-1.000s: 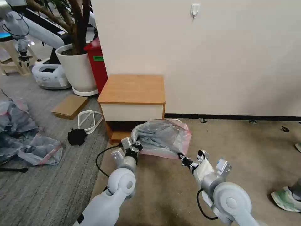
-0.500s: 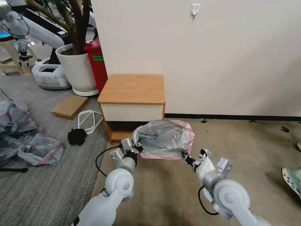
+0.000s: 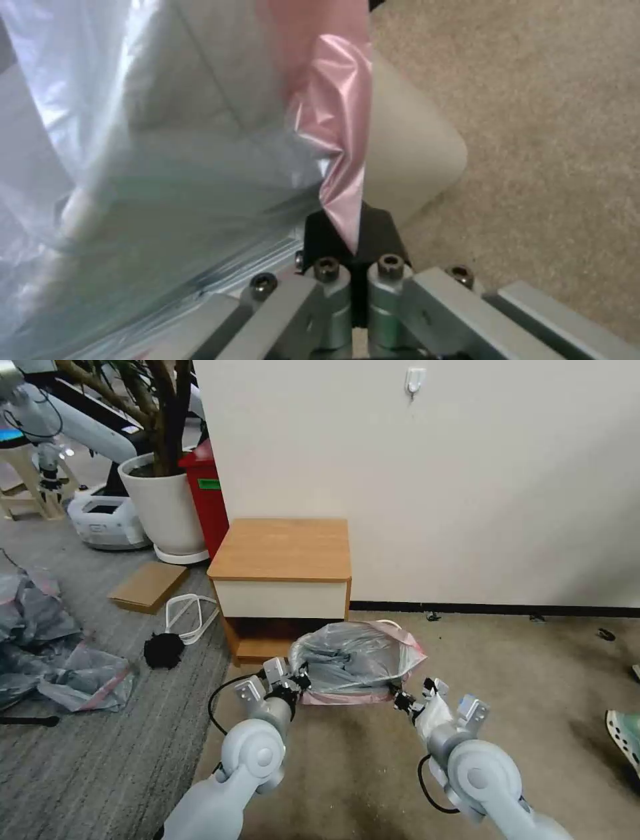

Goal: Pick up the garbage bag from the table and place it over the trash can.

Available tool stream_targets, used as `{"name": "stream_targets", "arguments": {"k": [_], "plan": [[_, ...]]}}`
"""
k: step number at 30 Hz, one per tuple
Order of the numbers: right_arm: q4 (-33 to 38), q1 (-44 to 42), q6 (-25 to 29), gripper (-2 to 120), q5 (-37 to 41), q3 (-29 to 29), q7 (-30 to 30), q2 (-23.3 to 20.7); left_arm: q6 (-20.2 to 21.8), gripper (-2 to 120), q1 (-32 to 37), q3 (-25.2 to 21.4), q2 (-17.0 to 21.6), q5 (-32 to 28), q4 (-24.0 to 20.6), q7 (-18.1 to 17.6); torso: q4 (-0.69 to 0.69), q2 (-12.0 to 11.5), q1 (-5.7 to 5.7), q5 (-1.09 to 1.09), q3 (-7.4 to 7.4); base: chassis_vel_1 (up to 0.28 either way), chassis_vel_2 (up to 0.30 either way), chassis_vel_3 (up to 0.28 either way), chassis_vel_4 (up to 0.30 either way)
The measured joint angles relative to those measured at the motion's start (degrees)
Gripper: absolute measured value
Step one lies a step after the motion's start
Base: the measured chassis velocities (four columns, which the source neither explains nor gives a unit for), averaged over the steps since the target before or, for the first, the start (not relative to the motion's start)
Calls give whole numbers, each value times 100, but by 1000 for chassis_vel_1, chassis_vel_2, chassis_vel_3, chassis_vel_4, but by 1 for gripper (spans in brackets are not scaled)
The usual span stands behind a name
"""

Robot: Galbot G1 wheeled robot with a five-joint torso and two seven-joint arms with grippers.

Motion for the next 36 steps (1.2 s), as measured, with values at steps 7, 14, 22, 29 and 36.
{"name": "stream_targets", "arguments": {"k": [7, 14, 22, 29, 36], "plan": [[94, -76, 25, 23, -209, -66, -2, -44, -1, 3, -8, -86, 125, 102, 119, 12, 0, 0, 0, 0, 0, 0, 0, 0, 0], [203, -143, 25, 44, -333, -141, 4, -108, -44, 3, -51, -158, 195, 229, 246, 46, 0, 0, 0, -1, 0, 0, 0, 0, 0], [139, -202, 29, 75, -460, -171, 9, -120, -58, 3, -51, -221, 209, 187, 232, 49, 0, 0, 0, 0, 0, 0, 0, 0, 0], [343, -285, 71, 94, -554, -146, -162, -182, -118, 3, -74, -246, 228, 172, 309, 41, 0, 0, 0, 0, 0, 0, 0, 0, 0], [368, -375, 272, 97, -542, -22, -420, -257, -134, 3, -79, -284, 233, 177, 441, 27, 0, 0, 0, 0, 0, 0, 0, 0, 0]]}}
